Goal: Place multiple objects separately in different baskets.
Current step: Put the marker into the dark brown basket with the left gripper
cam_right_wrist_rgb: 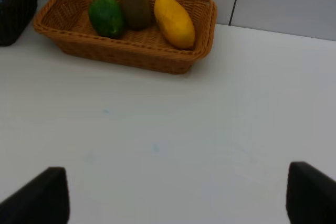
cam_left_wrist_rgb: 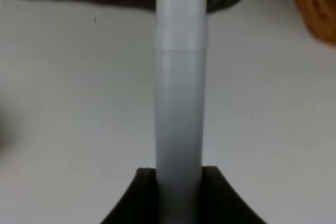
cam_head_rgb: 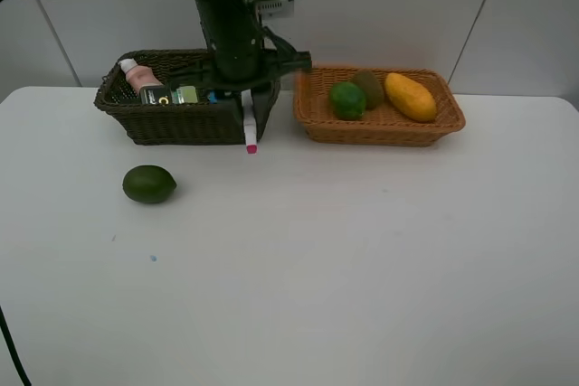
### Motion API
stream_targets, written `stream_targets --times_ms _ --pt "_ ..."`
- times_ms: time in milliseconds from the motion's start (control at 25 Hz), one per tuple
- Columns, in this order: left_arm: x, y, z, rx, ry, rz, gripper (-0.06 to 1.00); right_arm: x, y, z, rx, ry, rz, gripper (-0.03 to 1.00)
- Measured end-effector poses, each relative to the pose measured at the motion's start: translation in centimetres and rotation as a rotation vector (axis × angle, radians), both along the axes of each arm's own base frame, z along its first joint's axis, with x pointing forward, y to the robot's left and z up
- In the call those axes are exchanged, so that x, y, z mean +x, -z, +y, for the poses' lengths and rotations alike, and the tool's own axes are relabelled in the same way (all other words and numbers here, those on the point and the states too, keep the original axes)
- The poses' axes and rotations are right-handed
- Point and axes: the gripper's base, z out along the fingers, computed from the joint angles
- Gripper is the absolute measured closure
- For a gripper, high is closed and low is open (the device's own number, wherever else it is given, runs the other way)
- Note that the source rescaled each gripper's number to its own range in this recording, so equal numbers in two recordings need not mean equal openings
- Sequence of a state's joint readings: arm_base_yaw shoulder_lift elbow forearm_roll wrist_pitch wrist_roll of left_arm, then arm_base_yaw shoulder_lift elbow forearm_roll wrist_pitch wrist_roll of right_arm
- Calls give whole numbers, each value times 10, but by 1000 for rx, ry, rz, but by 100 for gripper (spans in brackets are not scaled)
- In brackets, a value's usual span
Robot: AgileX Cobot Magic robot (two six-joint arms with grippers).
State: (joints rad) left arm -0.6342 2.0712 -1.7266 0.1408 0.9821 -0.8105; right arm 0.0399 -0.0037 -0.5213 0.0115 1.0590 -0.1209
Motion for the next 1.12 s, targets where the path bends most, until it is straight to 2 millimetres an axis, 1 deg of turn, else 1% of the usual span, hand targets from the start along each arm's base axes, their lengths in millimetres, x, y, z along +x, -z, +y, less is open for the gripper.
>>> stream_targets --times_ms 200,480,680,800,960,1120 --pt "27 -13 11 -24 33 -196 93 0 0 0 0 0 0 -3" --pt "61 -21 31 -60 107 -435 93 0 0 0 0 0 0 -3" --pt "79 -6 35 -33 187 -521 93 0 0 0 0 0 0 -3" --pt "87 10 34 -7 239 -552 93 0 0 0 0 0 0 -3" --pt "97 31 37 7 261 -564 93 0 0 0 0 0 0 -3" --pt "105 47 44 3 254 -566 93 0 0 0 0 0 0 -3"
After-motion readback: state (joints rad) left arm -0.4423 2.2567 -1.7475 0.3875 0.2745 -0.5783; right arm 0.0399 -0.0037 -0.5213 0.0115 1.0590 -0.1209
